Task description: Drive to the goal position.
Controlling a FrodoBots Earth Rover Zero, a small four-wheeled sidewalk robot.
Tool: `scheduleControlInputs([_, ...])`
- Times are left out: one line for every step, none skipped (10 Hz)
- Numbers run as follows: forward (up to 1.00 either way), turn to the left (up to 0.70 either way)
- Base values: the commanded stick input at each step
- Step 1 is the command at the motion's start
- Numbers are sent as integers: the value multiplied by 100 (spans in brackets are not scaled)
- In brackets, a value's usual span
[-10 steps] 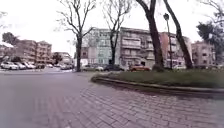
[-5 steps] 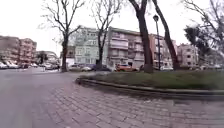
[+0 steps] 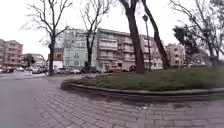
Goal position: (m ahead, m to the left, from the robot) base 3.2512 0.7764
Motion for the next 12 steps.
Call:
scheduleControlInputs([70,-27])
scheduleControlInputs([70,-27])
scheduleControlInputs([70,-27])
scheduleControlInputs([70,-27])
scheduleControlInputs([70,-27])
scheduleControlInputs([70,-27])
scheduleControlInputs([70,-27])
scheduleControlInputs([70,-27])
scheduleControlInputs([70,-27])
scheduleControlInputs([0,-19])
scheduleControlInputs([0,0])
scheduleControlInputs([0,-29])
